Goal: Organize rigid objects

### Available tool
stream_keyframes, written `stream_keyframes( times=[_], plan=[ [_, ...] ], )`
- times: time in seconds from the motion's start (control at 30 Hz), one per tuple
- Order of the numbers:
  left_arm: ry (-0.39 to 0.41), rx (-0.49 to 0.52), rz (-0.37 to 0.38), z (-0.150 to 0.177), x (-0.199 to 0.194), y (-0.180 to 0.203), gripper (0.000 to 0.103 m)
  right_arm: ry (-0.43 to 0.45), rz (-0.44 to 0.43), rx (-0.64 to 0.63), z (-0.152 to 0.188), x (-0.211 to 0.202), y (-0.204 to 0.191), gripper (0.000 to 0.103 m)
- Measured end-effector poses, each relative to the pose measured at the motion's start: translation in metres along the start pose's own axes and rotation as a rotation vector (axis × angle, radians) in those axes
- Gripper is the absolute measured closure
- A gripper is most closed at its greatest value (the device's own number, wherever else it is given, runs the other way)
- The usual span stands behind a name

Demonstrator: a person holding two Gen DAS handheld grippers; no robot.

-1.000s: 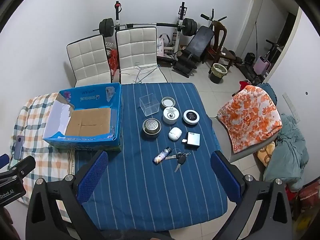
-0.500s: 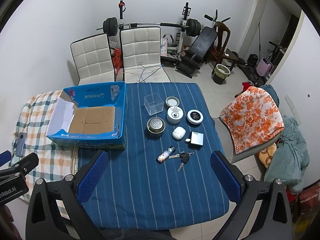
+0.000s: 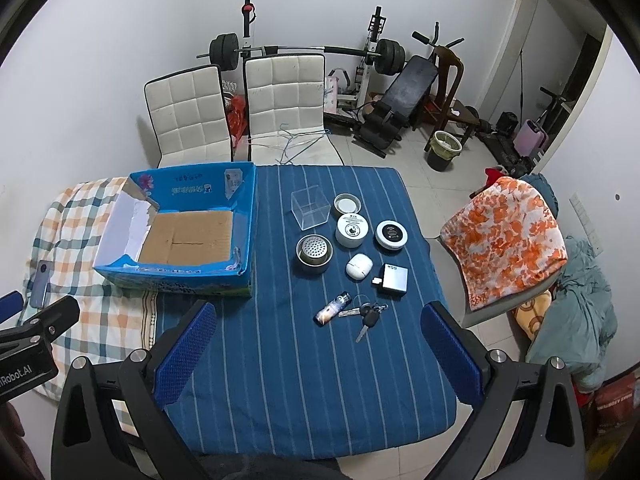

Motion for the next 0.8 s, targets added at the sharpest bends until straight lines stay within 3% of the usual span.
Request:
stream_keyframes(
  times=[0.8],
  plan=[
    [0.010, 0.008, 0.002, -0.007, -0.005, -0.001, 0.000, 0.012, 0.015, 0.002, 0.008, -0.010, 0.003, 0.000]
  ],
)
Point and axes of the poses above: each gripper's, at about its wrist camera, not at the fingertips, and x roughly the way its jaws point, y to its right, z to its underside, the point moved 9 cm from there along x, roughly the way its jaws point, and after that the axes turned 9 degrees about -x, right-handed, at the moved point
